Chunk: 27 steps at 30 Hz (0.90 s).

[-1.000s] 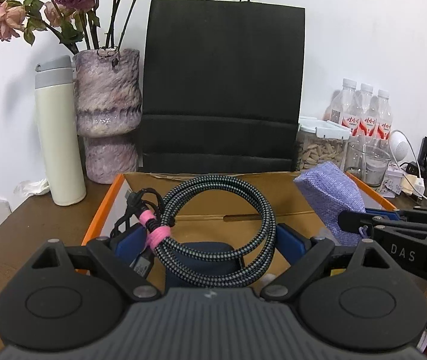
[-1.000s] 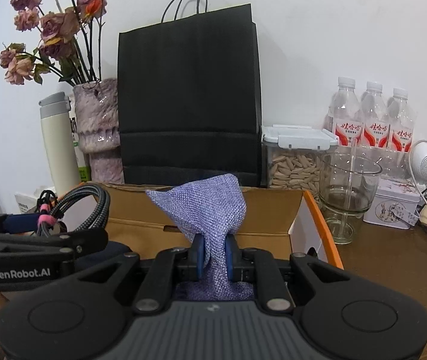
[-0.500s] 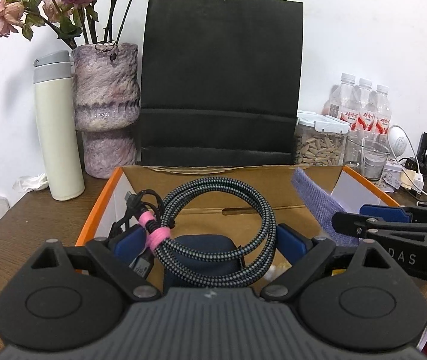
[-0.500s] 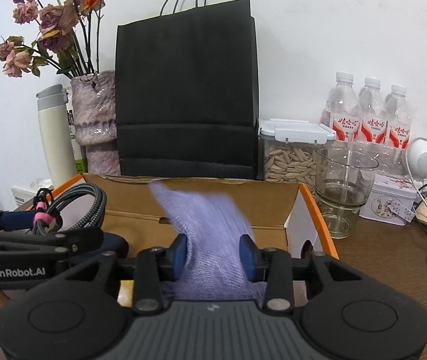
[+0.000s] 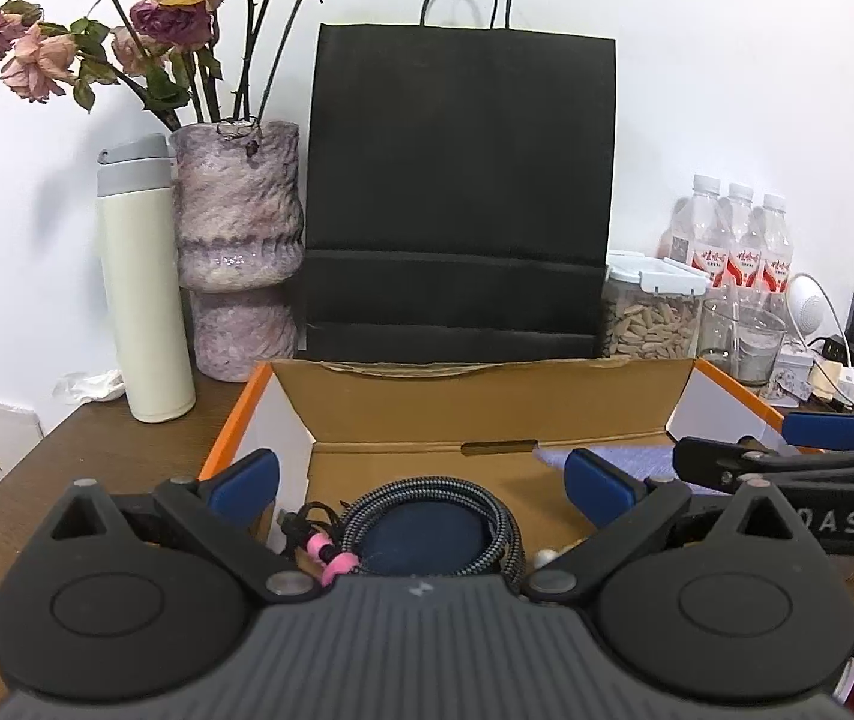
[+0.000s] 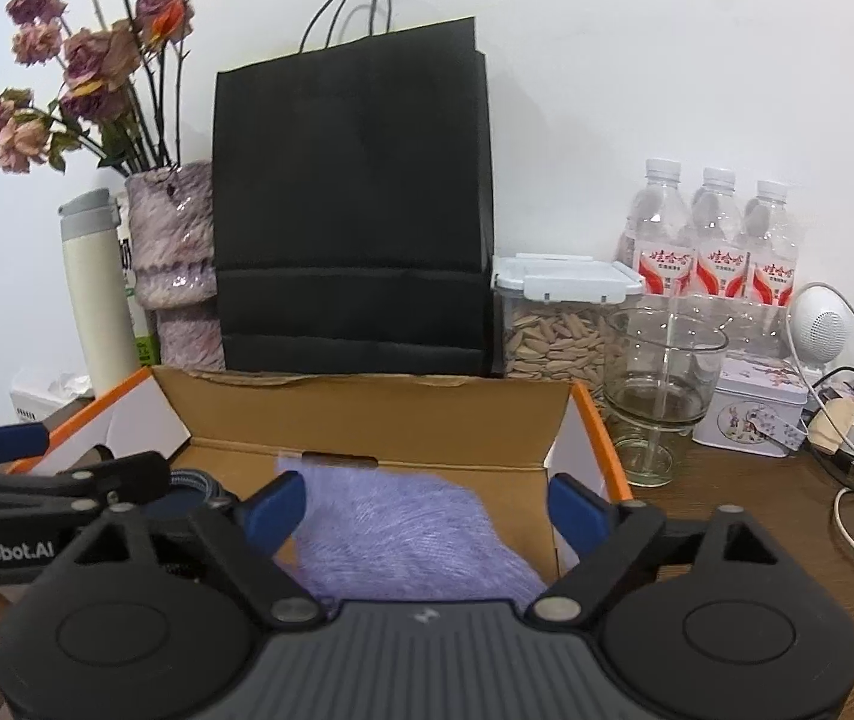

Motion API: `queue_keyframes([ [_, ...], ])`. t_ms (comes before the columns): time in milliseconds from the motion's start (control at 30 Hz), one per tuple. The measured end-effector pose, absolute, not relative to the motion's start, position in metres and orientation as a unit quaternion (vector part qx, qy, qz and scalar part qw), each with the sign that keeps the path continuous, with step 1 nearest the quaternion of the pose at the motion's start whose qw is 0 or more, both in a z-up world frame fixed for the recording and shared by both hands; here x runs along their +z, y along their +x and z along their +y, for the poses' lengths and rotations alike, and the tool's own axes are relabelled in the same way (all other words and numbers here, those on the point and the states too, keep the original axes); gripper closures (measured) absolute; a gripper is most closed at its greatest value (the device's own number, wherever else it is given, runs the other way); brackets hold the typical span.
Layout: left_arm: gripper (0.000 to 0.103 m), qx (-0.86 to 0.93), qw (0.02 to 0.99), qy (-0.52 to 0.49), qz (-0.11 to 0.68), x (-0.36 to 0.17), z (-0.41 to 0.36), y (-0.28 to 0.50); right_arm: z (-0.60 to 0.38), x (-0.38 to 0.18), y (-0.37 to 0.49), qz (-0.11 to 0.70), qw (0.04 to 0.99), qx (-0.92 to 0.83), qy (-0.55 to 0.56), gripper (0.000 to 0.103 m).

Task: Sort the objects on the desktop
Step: 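Lower the cable and purple pouch into the box and open both tools, then withdraw both tools from the box toward the remaining items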

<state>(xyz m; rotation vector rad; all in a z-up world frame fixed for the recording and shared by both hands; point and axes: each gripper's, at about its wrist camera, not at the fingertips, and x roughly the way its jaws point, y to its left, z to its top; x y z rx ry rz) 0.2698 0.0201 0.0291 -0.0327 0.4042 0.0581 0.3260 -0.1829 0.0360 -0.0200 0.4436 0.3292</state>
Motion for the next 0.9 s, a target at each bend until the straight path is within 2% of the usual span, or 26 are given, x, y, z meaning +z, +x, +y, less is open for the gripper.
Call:
queue_keyframes([
  [200,0.0,0.032,0.978,-0.032,0.203,0.035,0.024,0.266,-0.19,0.042,0.326,0.23,0.961,0.152,0.011,0.0],
  [367,0.0,0.033,0.979,-0.035,0.2,0.042,0.024,0.258,-0.197,0.05,0.32,0.236,0.957,0.168,0.032,0.0],
  [900,0.0,0.032,0.978,-0.031,0.205,0.048,0.014,0.198,-0.225,0.066,0.263,0.217,0.961,0.171,-0.001,0.0],
])
